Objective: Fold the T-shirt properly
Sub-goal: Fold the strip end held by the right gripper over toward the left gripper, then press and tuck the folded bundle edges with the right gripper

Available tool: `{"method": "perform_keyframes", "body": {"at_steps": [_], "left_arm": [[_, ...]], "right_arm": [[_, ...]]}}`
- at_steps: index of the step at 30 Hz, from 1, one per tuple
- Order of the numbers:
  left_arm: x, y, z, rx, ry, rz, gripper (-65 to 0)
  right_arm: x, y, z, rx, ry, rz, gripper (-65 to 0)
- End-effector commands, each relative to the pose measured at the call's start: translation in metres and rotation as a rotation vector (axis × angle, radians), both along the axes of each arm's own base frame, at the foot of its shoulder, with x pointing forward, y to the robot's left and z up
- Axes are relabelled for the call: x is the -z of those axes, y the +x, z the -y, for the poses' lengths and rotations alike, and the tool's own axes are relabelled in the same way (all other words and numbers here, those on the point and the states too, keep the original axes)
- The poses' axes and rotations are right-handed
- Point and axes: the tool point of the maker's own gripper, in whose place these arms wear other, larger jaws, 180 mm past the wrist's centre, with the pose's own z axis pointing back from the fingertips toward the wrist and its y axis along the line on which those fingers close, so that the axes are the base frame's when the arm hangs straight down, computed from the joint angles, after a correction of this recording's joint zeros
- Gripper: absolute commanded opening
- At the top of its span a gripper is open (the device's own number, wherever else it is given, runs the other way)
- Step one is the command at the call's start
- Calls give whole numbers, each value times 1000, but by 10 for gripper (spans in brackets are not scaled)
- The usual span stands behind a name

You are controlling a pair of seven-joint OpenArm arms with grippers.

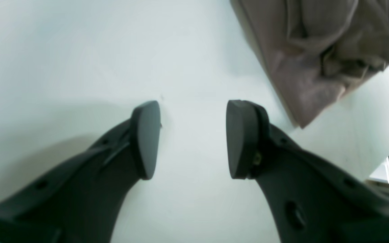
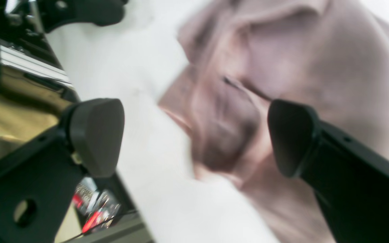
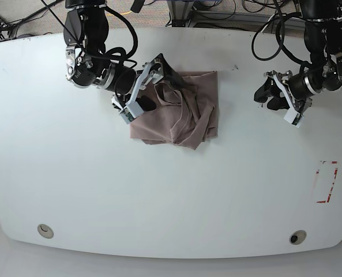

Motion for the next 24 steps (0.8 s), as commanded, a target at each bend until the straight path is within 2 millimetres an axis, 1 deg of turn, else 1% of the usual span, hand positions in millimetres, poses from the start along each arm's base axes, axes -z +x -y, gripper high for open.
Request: {"method": "perform_keyframes", "body": {"at_steps": [1, 3, 6, 8, 10, 12, 14, 15, 17, 21, 24], "left_arm": [[-14, 10, -2, 2, -7, 53, -357], [-14, 9, -3, 2, -3, 52, -357], [-13, 7, -3, 4, -2, 49, -357], [-12, 5, -2, 4, -4, 43, -357], [-12, 5, -2, 4, -4, 44, -357], [-12, 6, -2, 4, -4, 46, -357], [-12, 6, -2, 4, -4, 45, -357], [-12, 6, -2, 4, -4, 45, -357], [-13, 6, -2, 4, -5, 47, -357], [-12, 6, -3, 3, -2, 46, -357], [-16, 10, -2, 5, -2, 59, -357]], "right_arm": [[-5, 8, 0, 11, 35, 21, 0], [-2, 10, 0, 14, 36, 13, 0], [4, 7, -1, 10, 37, -6, 0], [4, 3, -8, -7, 46, -12, 0], [5, -6, -24, -57, 57, -24, 0], [5, -20, -48, -126, 80, -38, 0], [-2, -26, -70, -170, 107, -39, 0], [-4, -24, -77, -188, 101, -32, 0], [-3, -23, -76, -187, 74, -37, 0], [-10, -18, -76, -169, 80, -23, 0], [-26, 1, -71, -155, 76, 41, 0]]}}
